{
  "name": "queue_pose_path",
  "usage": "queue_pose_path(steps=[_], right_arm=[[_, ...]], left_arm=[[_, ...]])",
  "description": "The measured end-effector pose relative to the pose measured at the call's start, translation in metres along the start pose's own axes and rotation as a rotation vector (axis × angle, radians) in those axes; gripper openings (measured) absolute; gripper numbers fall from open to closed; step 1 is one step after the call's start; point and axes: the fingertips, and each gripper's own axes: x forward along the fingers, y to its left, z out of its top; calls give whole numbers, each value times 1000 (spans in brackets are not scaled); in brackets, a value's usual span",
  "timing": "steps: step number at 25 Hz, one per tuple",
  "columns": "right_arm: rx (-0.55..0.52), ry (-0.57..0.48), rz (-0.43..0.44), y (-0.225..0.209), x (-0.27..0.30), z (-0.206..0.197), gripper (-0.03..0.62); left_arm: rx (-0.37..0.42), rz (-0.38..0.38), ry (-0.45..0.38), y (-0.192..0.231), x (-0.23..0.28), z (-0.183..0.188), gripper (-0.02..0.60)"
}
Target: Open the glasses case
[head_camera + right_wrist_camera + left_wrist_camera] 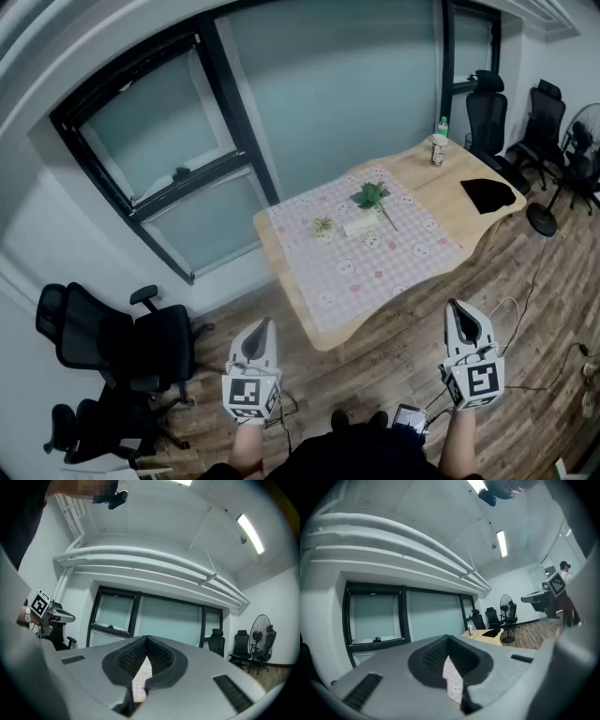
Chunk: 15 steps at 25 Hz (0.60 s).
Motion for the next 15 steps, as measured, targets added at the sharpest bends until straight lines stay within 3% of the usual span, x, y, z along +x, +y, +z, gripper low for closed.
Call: queue_pose_path(steps=[8,12,15], right_arm=[[-29,20,28,-12,-21,-5,17],[49,14,14,-31,-26,-16,17],[35,18,-2,-46,-18,-33,17]], left_arm=[[-11,-20,52,-32,0,-6,-2],[-22,3,51,-43,7,-4,-2],[13,33,29,-42,18,-1,-2]])
